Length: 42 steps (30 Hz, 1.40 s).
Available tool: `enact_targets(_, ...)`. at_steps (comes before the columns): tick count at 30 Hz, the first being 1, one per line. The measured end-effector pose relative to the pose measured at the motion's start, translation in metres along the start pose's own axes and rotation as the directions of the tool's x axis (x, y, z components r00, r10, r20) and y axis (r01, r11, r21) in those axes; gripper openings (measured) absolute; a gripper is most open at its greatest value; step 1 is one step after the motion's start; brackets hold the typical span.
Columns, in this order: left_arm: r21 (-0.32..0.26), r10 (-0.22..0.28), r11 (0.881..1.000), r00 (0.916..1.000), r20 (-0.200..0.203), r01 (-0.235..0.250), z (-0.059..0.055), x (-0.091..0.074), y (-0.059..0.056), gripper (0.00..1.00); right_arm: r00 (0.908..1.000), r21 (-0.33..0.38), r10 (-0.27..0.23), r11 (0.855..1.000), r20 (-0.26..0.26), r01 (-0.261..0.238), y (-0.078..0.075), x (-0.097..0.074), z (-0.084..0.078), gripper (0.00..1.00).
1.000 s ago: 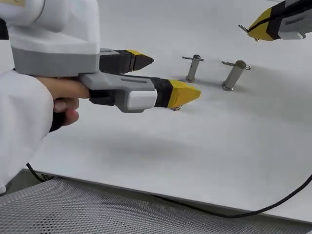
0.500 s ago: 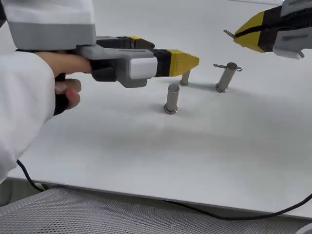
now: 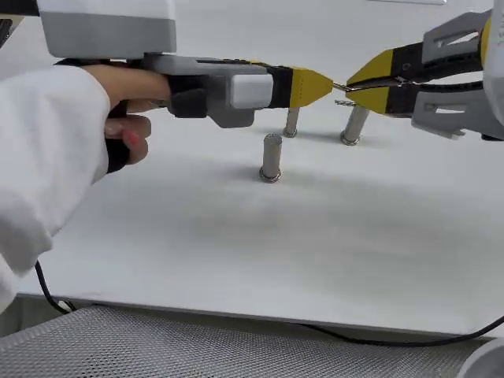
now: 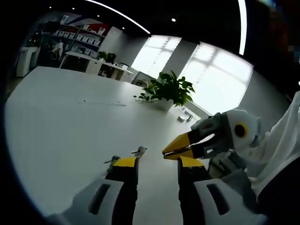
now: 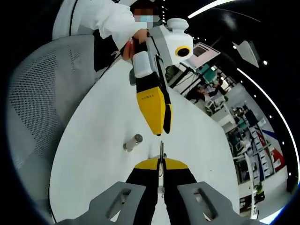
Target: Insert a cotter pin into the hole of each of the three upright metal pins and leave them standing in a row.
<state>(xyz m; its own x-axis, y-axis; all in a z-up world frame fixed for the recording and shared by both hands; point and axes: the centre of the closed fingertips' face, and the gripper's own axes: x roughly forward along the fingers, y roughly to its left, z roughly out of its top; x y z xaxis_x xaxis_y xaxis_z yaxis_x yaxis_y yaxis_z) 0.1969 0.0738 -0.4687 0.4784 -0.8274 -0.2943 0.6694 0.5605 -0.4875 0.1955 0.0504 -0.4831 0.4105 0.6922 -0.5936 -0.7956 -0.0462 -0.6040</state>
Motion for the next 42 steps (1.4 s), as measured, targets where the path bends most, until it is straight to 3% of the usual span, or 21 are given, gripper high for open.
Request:
enact_targets(7, 0.054, -0.027, 0.998, 0.9994, -0.022, 0.028, -0.005, 0.005, -0.01, 0.17, 0.9999, 0.003, -0.006, 1.0, 0.011, 0.006, 0.005, 0.0, 0.006, 0.0)
enact_targets(11, 0.051, -0.032, 0.998, 0.9991, -0.028, 0.034, -0.008, 0.007, -0.011, 0.15, 0.9998, -0.02, -0.015, 1.0, 0.011, 0.015, 0.006, 0.0, 0.009, 0.0)
enact_targets(15, 0.049, -0.035, 0.998, 0.9988, -0.033, 0.037, -0.009, 0.009, -0.012, 0.06, 0.9997, -0.018, -0.017, 1.0, 0.018, 0.018, 0.006, 0.0, 0.012, 0.0)
enact_targets(35, 0.055, -0.047, 0.997, 0.9975, -0.054, 0.05, -0.016, 0.007, -0.013, 0.0, 0.9998, -0.027, -0.013, 1.0, 0.013, 0.013, 0.01, 0.001, 0.019, 0.0)
enact_targets(42, 0.001, -0.058, 0.998, 0.9972, -0.047, 0.058, -0.017, 0.005, -0.013, 0.0, 0.9998, -0.022, -0.013, 1.0, 0.016, 0.013, 0.012, 0.001, 0.021, 0.0)
